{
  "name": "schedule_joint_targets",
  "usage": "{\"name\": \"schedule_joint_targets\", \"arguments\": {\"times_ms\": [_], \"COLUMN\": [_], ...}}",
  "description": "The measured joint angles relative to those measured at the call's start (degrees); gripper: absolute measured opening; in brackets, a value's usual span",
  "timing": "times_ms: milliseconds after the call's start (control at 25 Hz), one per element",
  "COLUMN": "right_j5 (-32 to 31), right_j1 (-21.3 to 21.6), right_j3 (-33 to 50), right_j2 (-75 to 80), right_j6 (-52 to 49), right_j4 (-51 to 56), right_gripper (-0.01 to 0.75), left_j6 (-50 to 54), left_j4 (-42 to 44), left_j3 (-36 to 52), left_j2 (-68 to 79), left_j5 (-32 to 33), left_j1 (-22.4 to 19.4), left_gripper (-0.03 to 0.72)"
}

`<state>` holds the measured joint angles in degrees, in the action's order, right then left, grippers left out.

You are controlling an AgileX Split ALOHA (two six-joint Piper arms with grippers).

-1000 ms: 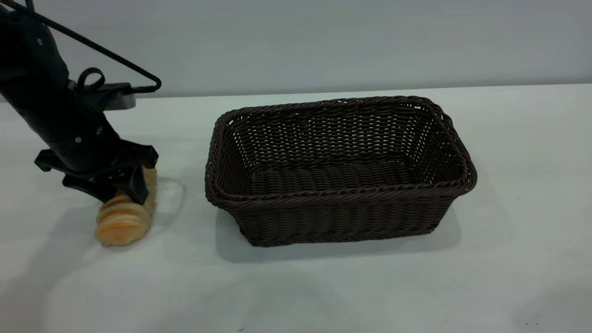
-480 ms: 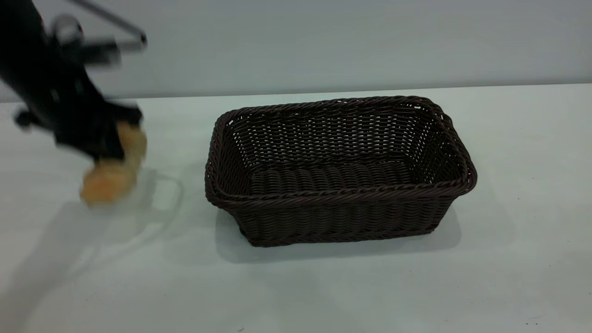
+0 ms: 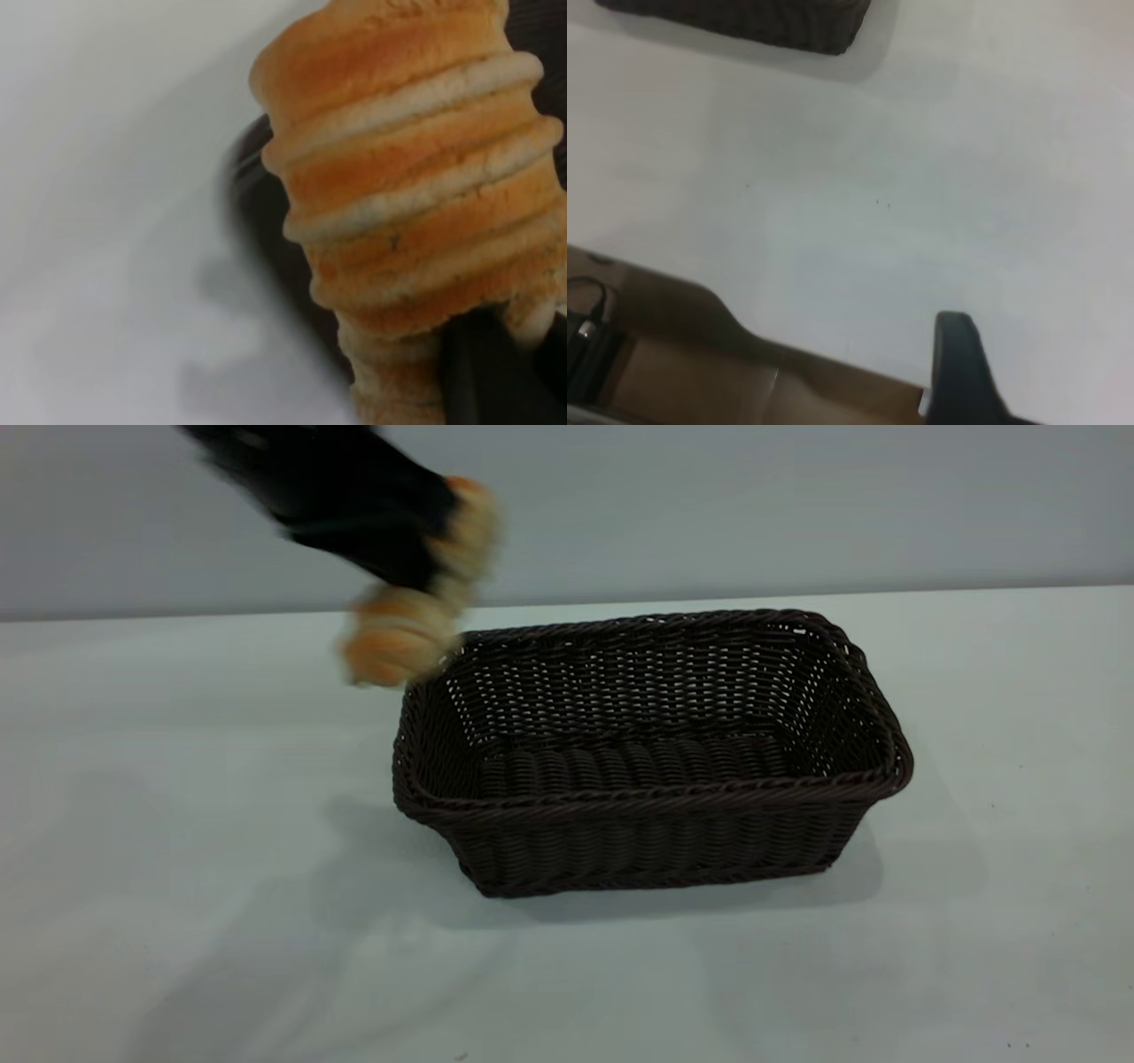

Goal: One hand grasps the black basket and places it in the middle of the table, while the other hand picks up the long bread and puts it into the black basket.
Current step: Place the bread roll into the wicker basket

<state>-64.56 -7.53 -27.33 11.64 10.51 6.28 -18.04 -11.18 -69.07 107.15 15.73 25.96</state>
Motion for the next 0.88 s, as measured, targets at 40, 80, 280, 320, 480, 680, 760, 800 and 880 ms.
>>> {"name": "schedule_joint_targets", "arguments": {"times_ms": [40, 80, 280, 320, 480, 680, 760, 800, 880], "right_j5": [0.00, 0.00, -0.11, -0.13, -0.27, -0.37, -0.37, -0.37, -0.37], "right_j1": [0.00, 0.00, 0.00, 0.00, 0.00, 0.00, 0.00, 0.00, -0.28], "right_j3": [0.00, 0.00, 0.06, 0.11, 0.10, 0.10, 0.17, 0.17, 0.17], "right_j2": [-0.57, -1.27, -4.77, -5.32, -6.92, -8.63, -9.11, -9.43, -10.17], "right_j6": [-0.01, -0.01, -0.05, -0.05, -0.05, -0.05, -0.05, -0.05, -0.05], "right_j4": [0.00, 0.00, 0.00, -0.06, -0.11, -0.23, -0.30, -0.31, -0.31], "right_gripper": [0.486, 0.486, 0.486, 0.486, 0.486, 0.486, 0.486, 0.486, 0.486], "left_j6": [-1.09, -1.81, -3.23, -3.35, -3.42, -3.42, -3.42, -3.42, -3.29], "left_j4": [0.00, 0.00, 0.00, 0.00, 0.00, 0.06, 0.98, 1.97, 3.97], "left_j3": [-0.38, -1.14, -7.50, -8.53, -10.26, -10.46, -10.46, -10.46, -10.46], "left_j2": [1.63, 3.21, 12.95, 14.65, 17.51, 15.80, 12.75, 11.00, 5.78], "left_j5": [-1.58, -2.71, -4.77, -4.77, -3.47, -0.49, 3.05, 4.97, 10.31], "left_j1": [1.53, 2.81, 6.77, 7.40, 8.23, 8.13, 8.13, 8.13, 8.13], "left_gripper": [0.060, 0.060, 0.060, 0.060, 0.131, 0.461, 0.578, 0.622, 0.668]}}
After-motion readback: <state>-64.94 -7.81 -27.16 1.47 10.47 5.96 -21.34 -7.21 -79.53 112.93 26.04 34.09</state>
